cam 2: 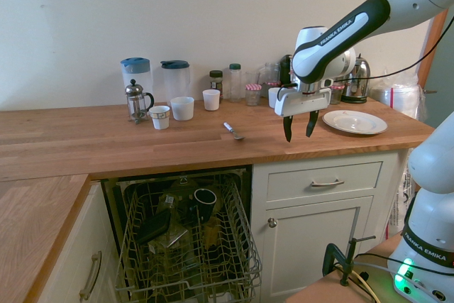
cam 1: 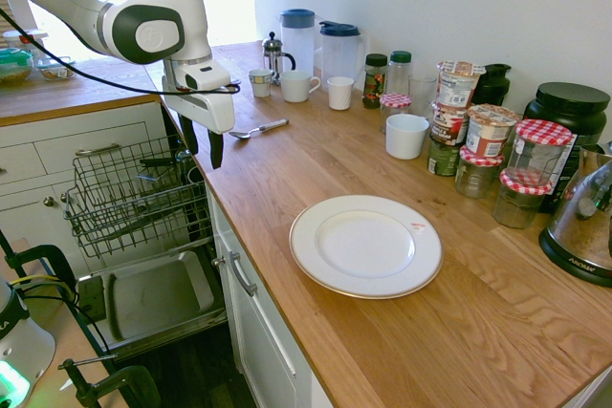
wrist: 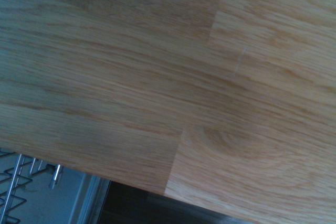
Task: Put the spoon in the dishwasher
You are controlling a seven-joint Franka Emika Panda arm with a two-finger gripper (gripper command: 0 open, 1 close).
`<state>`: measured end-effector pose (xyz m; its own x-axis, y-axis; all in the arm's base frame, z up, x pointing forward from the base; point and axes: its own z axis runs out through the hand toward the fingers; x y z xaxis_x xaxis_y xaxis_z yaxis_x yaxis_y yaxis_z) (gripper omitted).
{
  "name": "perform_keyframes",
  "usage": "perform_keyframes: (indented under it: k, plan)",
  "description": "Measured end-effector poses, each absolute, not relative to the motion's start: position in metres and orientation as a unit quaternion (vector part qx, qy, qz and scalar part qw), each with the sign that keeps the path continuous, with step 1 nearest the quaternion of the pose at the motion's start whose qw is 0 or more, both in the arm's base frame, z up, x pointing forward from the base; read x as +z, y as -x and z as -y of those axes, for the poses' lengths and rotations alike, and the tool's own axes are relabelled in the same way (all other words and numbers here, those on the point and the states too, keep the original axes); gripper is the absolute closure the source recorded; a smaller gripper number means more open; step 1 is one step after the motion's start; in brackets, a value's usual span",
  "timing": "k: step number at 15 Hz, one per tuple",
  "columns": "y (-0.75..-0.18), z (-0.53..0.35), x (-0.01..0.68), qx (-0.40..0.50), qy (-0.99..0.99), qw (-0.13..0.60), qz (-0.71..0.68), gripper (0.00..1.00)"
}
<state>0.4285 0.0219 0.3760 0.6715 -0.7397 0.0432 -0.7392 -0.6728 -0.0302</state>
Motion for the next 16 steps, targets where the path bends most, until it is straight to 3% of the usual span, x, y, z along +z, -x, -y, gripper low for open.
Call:
perform_keyframes:
  k: [6,10,16]
  plan:
    - [-0.452,-0.045,0.406,-0.056,0.908,0.014,-0.415,0.0]
    - [-0.514,-0.082,0.423,-0.087,0.9,0.002,-0.427,0.0]
    - [-0.602,-0.129,0.384,-0.086,0.893,0.003,-0.441,0.0]
